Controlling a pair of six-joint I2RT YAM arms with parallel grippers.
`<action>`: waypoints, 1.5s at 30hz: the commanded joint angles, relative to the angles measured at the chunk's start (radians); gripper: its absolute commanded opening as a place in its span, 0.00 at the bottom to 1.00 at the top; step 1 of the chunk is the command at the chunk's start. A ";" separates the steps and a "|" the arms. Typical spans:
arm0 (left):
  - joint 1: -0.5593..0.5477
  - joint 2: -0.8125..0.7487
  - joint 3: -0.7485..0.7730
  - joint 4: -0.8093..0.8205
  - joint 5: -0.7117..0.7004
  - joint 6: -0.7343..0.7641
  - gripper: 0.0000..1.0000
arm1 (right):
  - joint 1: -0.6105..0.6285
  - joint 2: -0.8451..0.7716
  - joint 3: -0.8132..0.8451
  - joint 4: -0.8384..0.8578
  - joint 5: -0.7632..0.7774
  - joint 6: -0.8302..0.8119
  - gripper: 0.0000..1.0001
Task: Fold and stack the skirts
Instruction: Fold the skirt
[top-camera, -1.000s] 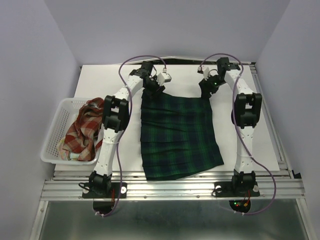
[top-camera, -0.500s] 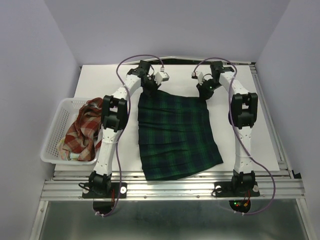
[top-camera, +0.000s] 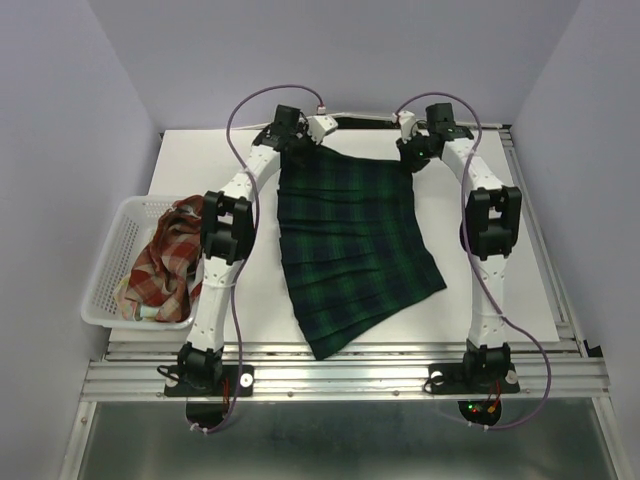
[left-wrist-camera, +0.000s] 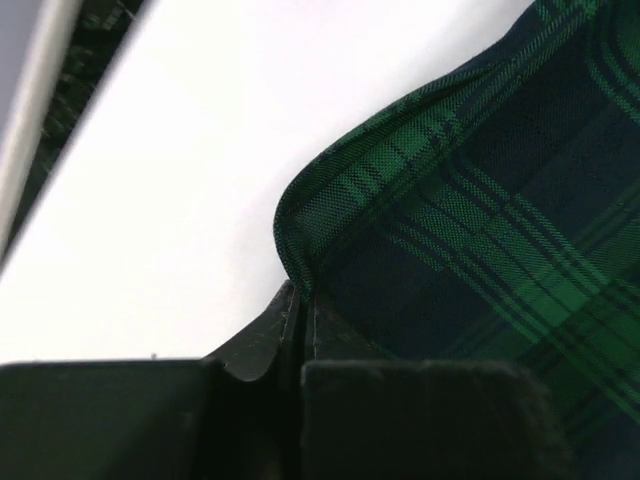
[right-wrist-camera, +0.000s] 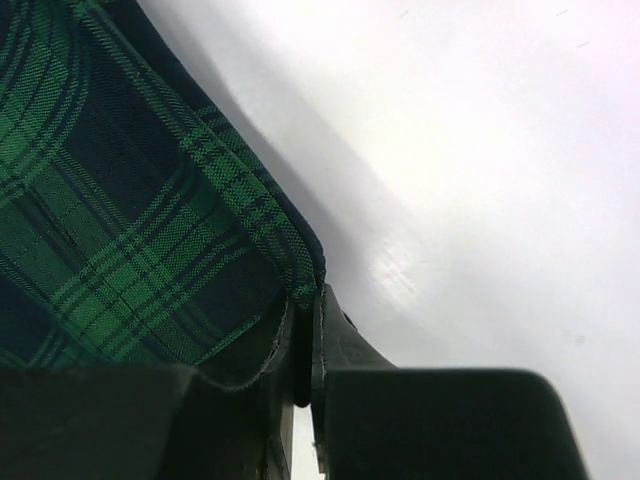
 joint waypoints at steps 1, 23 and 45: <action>0.030 -0.199 0.044 0.188 -0.111 -0.031 0.00 | -0.058 -0.147 0.017 0.153 0.106 0.039 0.01; -0.198 -0.907 -1.000 0.151 -0.123 -0.023 0.00 | -0.058 -0.607 -0.752 0.265 -0.101 -0.282 0.01; -0.350 -0.868 -1.026 0.139 -0.237 -0.235 0.00 | -0.058 -0.707 -0.820 0.330 -0.079 -0.193 0.01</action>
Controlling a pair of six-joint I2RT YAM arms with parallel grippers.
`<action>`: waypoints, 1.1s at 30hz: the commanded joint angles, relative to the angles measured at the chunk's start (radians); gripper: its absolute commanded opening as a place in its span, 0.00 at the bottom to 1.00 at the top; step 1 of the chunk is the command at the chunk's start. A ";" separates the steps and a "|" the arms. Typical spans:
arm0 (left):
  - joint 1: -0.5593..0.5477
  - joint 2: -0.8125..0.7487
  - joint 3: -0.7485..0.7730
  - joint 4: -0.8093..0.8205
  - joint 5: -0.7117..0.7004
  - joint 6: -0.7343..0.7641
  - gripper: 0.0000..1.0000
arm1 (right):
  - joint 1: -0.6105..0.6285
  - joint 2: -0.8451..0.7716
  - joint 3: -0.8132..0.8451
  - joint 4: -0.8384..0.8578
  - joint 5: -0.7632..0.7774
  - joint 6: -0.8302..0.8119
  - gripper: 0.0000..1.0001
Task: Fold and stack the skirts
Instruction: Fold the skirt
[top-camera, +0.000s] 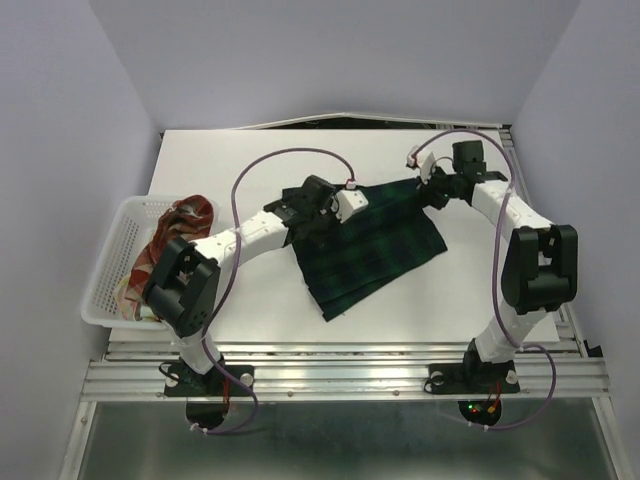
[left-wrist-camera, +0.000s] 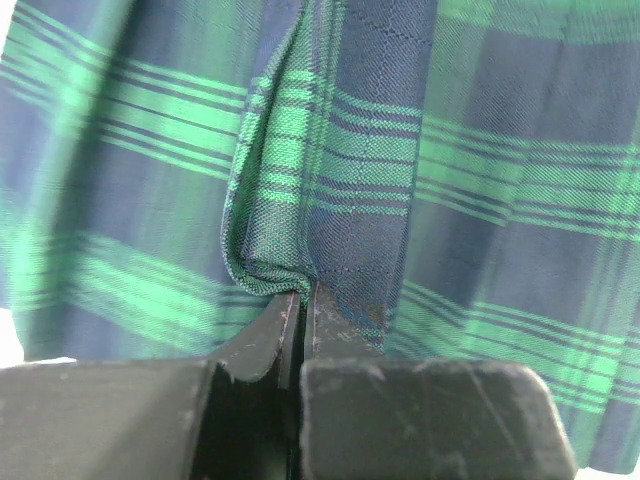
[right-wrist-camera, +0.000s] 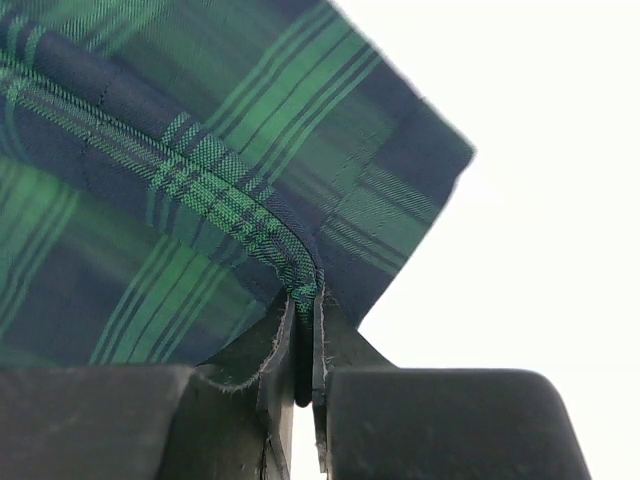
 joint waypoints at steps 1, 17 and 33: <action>0.047 -0.058 0.139 -0.089 -0.038 -0.027 0.00 | -0.020 -0.058 0.126 0.030 0.030 0.031 0.01; -0.093 -0.187 -0.017 -0.177 0.062 -0.042 0.00 | -0.020 -0.274 -0.226 -0.001 0.056 -0.214 0.01; -0.171 -0.274 -0.037 -0.160 0.295 -0.056 0.65 | -0.020 -0.334 -0.204 -0.025 0.096 -0.012 1.00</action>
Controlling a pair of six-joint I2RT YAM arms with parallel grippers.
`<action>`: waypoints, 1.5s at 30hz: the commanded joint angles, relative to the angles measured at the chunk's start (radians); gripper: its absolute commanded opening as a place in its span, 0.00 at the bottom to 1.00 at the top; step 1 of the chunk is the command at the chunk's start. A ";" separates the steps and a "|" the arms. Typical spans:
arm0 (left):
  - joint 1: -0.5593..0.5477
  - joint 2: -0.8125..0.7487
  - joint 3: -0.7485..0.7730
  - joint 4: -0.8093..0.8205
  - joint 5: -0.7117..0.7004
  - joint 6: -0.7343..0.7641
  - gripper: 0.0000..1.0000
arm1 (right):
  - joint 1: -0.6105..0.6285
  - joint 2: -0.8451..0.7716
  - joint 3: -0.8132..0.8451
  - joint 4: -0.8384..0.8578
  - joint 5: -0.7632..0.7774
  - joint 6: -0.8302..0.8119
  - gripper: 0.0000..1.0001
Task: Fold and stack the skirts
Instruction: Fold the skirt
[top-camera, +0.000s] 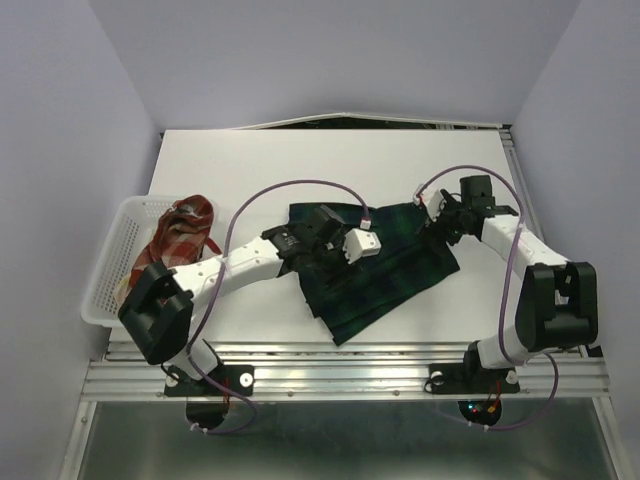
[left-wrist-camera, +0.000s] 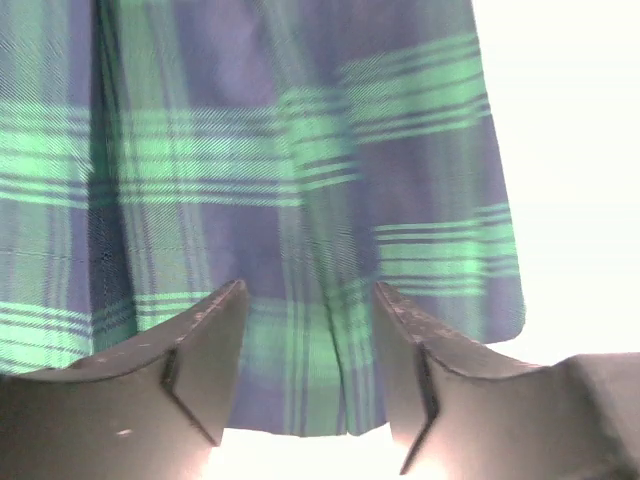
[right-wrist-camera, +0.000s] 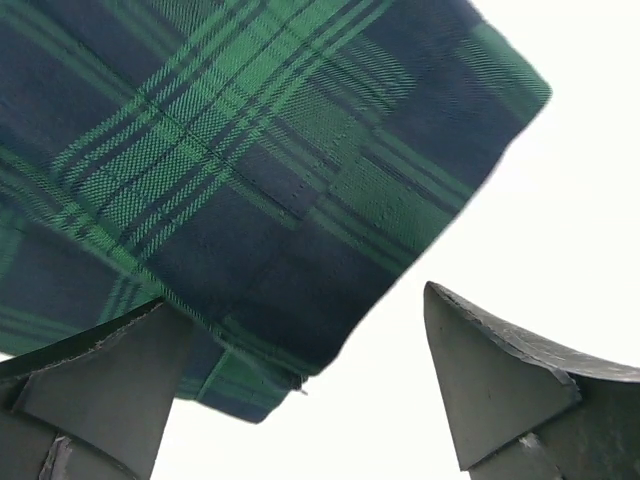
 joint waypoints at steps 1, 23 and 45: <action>0.000 -0.133 0.093 -0.050 0.110 0.005 0.65 | -0.017 -0.087 0.141 -0.030 -0.008 0.138 1.00; -0.069 0.304 0.427 0.074 -0.062 -0.126 0.49 | -0.352 0.271 0.254 -0.457 -0.223 0.634 0.74; 0.211 0.447 0.530 -0.008 -0.179 0.064 0.38 | -0.256 0.423 0.062 -0.049 -0.416 0.990 0.11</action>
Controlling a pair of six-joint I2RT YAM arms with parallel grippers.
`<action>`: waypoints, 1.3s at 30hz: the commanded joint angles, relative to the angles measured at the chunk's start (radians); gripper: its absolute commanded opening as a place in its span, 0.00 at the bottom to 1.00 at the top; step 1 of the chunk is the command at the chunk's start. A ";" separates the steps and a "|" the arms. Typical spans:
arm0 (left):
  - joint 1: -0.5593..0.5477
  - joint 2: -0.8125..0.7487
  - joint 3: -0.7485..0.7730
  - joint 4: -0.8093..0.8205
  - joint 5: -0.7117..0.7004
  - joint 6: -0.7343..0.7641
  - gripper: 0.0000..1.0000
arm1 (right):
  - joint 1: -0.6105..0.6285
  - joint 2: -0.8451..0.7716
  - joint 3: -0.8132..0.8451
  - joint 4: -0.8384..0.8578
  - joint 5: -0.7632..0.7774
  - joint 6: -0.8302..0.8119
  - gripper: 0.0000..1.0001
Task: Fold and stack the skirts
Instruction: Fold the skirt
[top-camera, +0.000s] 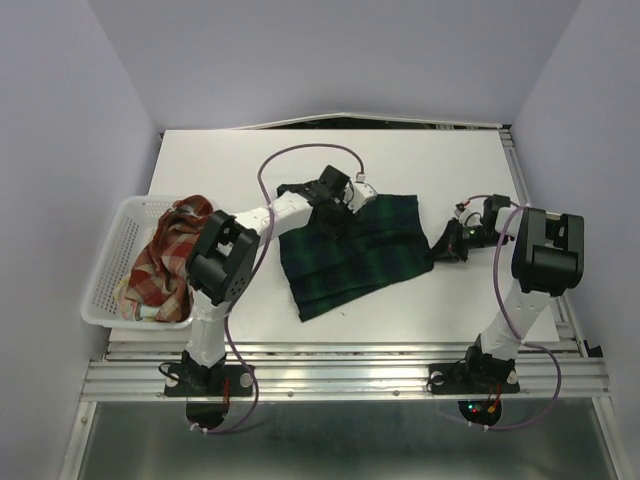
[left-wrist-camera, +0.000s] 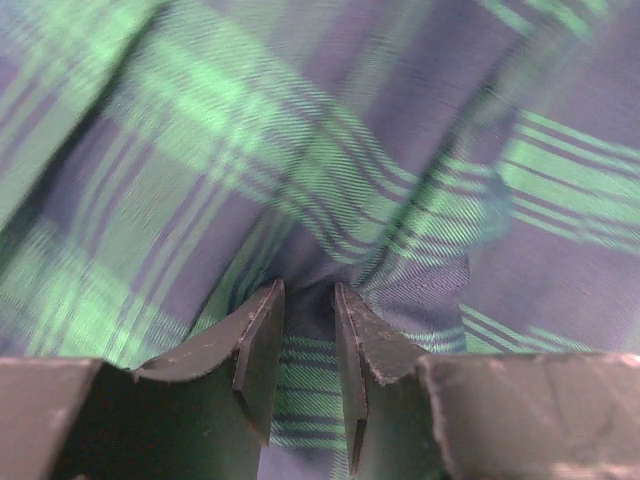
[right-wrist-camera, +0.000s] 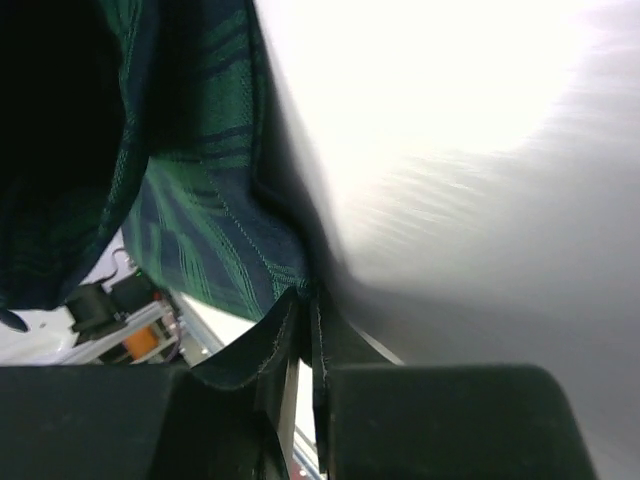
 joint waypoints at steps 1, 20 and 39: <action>0.048 0.000 0.128 -0.019 -0.090 0.140 0.38 | 0.041 -0.013 -0.072 0.091 -0.030 0.002 0.13; 0.082 -0.401 -0.293 -0.082 0.195 -0.204 0.44 | 0.223 -0.075 0.564 -0.014 0.168 -0.217 0.56; 0.172 0.111 0.073 -0.149 0.190 -0.155 0.25 | 0.385 0.118 0.378 -0.089 0.346 -0.444 0.36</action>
